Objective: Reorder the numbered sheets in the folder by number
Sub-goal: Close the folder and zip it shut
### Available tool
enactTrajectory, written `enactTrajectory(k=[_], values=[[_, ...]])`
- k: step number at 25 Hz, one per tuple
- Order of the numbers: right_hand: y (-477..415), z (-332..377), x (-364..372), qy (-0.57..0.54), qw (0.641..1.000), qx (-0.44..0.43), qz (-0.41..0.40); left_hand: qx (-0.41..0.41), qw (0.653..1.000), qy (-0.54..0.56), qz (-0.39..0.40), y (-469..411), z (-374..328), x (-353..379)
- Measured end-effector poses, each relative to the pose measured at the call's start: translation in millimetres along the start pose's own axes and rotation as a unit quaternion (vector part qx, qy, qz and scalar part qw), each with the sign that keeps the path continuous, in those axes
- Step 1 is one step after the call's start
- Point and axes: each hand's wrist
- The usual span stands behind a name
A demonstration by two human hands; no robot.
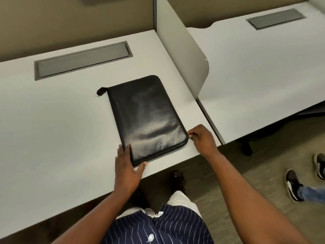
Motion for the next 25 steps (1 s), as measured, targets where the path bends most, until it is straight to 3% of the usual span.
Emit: enactTrajectory(k=[16,22,25], values=[[80.5,43.2,23.0,-0.044,0.991,0.096,-0.087,0.028,0.996,-0.069,-0.054,6.8,5.6,-6.7],[110.1,72.1,82.4,0.006,0.998,0.052,-0.037,-0.017,0.995,-0.088,-0.048,20.4,-11.5,1.2],[117.6,98.8,114.4,0.035,0.999,0.024,-0.001,-0.023,0.996,-0.082,-0.008,25.9,-14.8,-6.3]])
Point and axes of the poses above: each hand's wrist, its own y-axis away from the middle knuckle, its own x-axis out of the palm, z = x × y, and after that the axes turned 11 degrees about -x, right-handed
